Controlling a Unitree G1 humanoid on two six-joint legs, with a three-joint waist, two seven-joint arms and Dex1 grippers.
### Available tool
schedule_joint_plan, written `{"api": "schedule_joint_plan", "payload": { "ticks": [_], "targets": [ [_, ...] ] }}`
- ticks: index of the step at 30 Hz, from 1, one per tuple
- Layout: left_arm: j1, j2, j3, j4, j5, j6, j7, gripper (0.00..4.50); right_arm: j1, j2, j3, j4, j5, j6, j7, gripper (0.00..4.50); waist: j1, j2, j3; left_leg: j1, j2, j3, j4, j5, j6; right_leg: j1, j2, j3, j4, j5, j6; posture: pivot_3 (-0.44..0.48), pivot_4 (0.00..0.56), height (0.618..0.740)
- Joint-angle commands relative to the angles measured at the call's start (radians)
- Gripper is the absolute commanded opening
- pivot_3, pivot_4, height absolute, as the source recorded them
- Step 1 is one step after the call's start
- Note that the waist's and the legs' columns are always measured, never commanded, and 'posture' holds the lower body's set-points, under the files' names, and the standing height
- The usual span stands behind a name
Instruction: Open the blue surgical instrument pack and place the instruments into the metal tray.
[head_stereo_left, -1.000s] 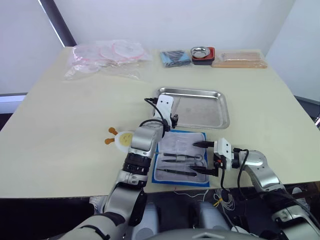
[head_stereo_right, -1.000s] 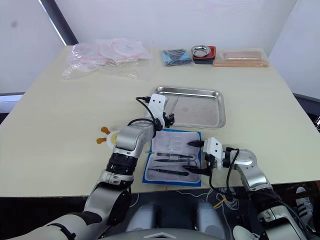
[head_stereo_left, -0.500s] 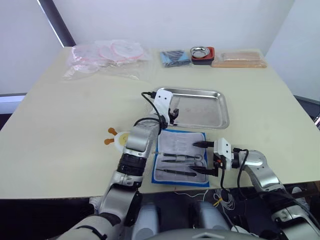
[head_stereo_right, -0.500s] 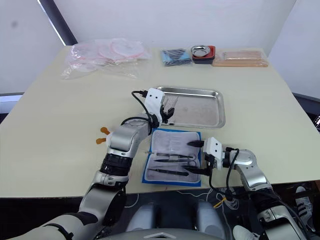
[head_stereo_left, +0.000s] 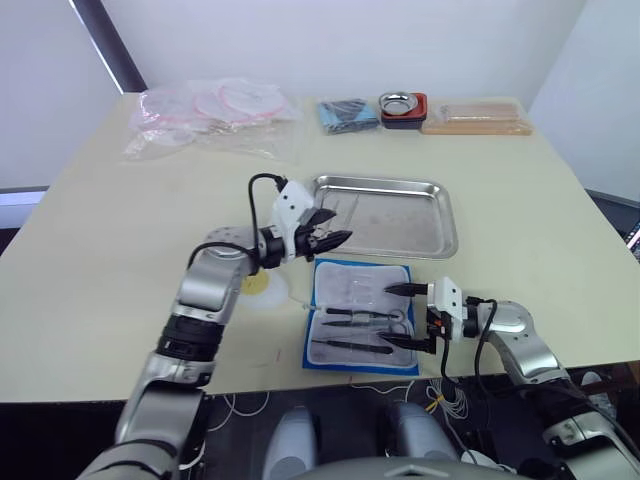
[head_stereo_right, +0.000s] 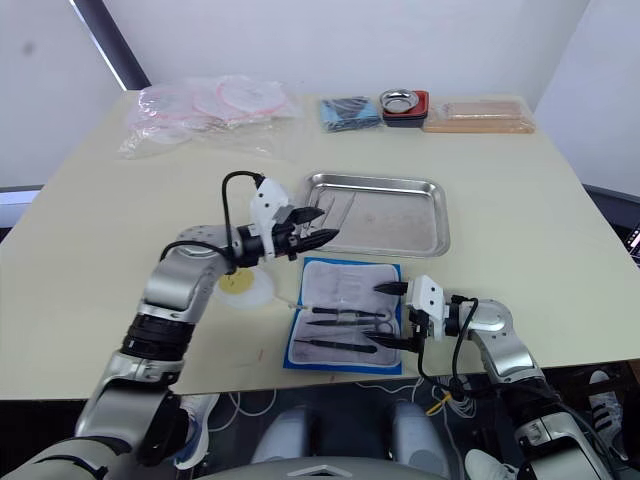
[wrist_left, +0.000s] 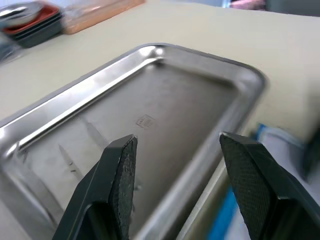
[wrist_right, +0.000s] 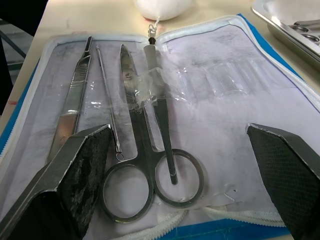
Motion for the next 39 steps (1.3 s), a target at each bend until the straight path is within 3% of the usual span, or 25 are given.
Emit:
{"api": "schedule_joint_plan", "payload": {
  "ticks": [1,7,13,17,19,27,31,39],
  "targets": [
    [0.008,0.069,0.027,0.011,-0.050,-0.101,-0.158,2.77,0.063,-0.004,0.066,0.110,-0.079,0.055,-0.010,4.50,-0.001,0.000,0.000,0.000,0.000,0.000,0.000,0.000,0.000,0.000,-0.001,0.000,0.000,0.000,0.000,0.000,0.150,0.740],
    [0.040,0.179,0.059,0.062,-0.094,-0.248,-0.368,2.77,0.059,-0.012,0.060,0.118,-0.076,0.050,0.002,4.50,-0.003,0.000,0.000,-0.001,0.001,0.000,-0.002,0.000,0.000,-0.001,-0.003,0.002,-0.001,0.000,-0.001,0.000,0.150,0.740],
    [0.102,0.272,0.091,0.033,-0.162,-0.319,-0.555,2.77,0.057,-0.016,0.060,0.122,-0.075,0.049,0.013,4.50,-0.004,0.000,0.000,-0.001,0.002,0.003,-0.004,-0.001,-0.001,-0.002,-0.017,-0.013,-0.002,0.002,-0.004,0.000,0.150,0.740],
    [0.132,0.355,0.072,0.021,-0.244,-0.341,-0.665,3.86,0.053,-0.017,0.059,0.127,-0.075,0.048,0.019,4.50,-0.006,0.000,0.001,-0.002,0.002,0.003,-0.004,-0.004,-0.006,-0.002,-0.025,-0.023,-0.004,0.001,-0.003,0.000,0.150,0.740],
    [0.144,0.433,0.008,-0.003,-0.326,-0.376,-0.672,4.45,0.050,-0.015,0.059,0.129,-0.076,0.048,0.020,4.50,-0.007,-0.001,0.001,-0.002,0.004,0.004,-0.004,-0.005,-0.008,-0.004,-0.032,-0.032,-0.004,0.001,-0.003,0.000,0.150,0.740],
    [0.121,0.537,-0.094,-0.024,-0.480,-0.451,-0.672,4.45,0.053,-0.016,0.054,0.127,-0.074,0.049,0.023,4.50,-0.002,0.000,0.001,-0.006,0.008,0.005,-0.004,-0.006,-0.010,-0.006,-0.043,-0.060,-0.006,0.000,-0.001,0.000,0.150,0.740],
    [0.103,0.542,-0.130,-0.010,-0.451,-0.498,-0.672,4.45,0.053,-0.016,0.053,0.127,-0.073,0.049,0.022,4.50,0.007,0.000,0.001,-0.006,0.012,0.006,-0.004,-0.006,-0.009,-0.006,-0.041,-0.068,-0.009,0.000,0.000,0.000,0.150,0.740],
    [0.074,0.457,-0.125,0.019,-0.292,-0.471,-0.652,4.45,0.050,-0.012,0.052,0.130,-0.074,0.049,0.017,4.50,0.013,0.000,0.001,-0.006,0.013,0.007,-0.003,-0.004,-0.006,-0.006,-0.032,-0.070,-0.009,0.000,-0.001,0.000,0.150,0.740]
  ]
}}
